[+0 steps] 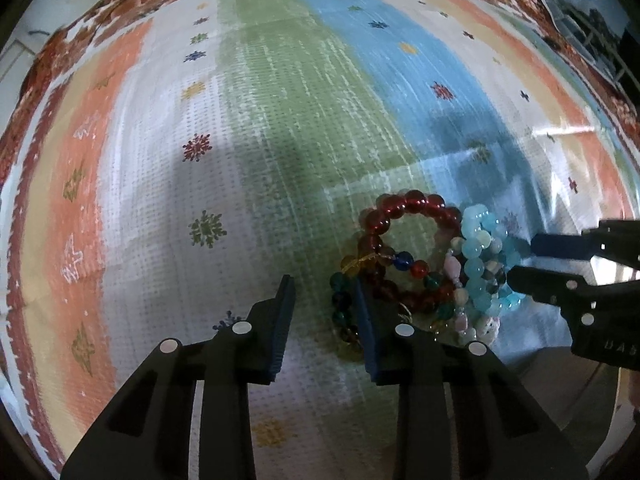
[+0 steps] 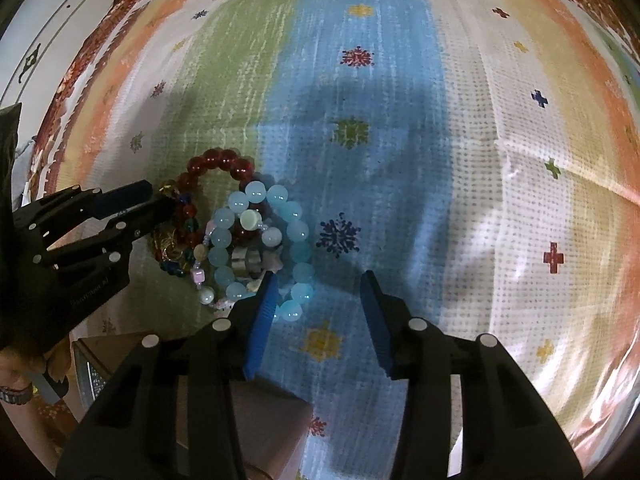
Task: Organize jewelry
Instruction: 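Move both open grippers back to the remaining bracelets on the cloth, then grasp the multicolour beaded bracelet with the left gripper while the right grasps the light blue bracelet, then lift both held bracelets and carry them over the silver box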
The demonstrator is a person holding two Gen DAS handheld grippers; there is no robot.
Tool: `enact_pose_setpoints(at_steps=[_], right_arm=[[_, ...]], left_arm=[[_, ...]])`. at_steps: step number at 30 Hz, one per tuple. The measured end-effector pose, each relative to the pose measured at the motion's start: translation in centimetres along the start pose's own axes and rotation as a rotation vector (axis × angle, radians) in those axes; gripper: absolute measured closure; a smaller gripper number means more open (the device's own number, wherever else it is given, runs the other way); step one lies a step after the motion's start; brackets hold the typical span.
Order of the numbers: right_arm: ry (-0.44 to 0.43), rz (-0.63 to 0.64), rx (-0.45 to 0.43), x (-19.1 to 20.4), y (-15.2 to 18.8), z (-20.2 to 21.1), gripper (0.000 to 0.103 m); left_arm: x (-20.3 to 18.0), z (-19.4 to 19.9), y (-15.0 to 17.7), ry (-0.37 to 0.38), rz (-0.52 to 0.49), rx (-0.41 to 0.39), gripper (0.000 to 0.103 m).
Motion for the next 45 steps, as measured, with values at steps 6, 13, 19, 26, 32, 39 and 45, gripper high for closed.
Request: enact_pose_setpoints(at_steps=[6,13,19,26,32,39,45], right_arm=[[0.026,0.02,-0.004,0.4,-0.5,-0.6,0.063],[0.002,0.03,-0.004,0.5,-0.2,-0.7,0.09],[-0.031,0.011,-0.02,-0.1,0.2,0.5,0.09],[-0.08,0.016,-0.116,1.2,-0.8,4.6,0.09],[-0.082,0.071,-0.151,3.1,-1.3,6.2,0.09],[-0.068,0.08,-0.179,3.9,-1.2,7.1,0.09],[-0.066,0.103,-0.219,4.7,-0.7,8.9,0.09]], left_arm=[[-0.8,-0.2,0.4,0.001,-0.063,0.021,0.094],[-0.5,0.1,0.2,0.031,-0.034,0.009,0.094],[0.4,2.0,-0.1,0.068,0.002,-0.033,0.094],[-1.4,4.5,-1.1,0.162,0.046,-0.085,0.094],[-2.1,5.9,-1.8,0.187,0.047,-0.122,0.094],[-1.4,7.1,-1.7,0.175,0.074,-0.145,0.094],[-1.4,8.8,-1.4,0.19,0.079,-0.173,0.094]])
Point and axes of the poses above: each gripper's, at about its wrist camera, not at the fingertips, and z roughly against the way its jaws point, x to its left, y to its underside, the point moved 10 cm from there along -z, roughly the way its jaws point, and after that the axes turned 2 degrees about y, right-handed, at the moved point
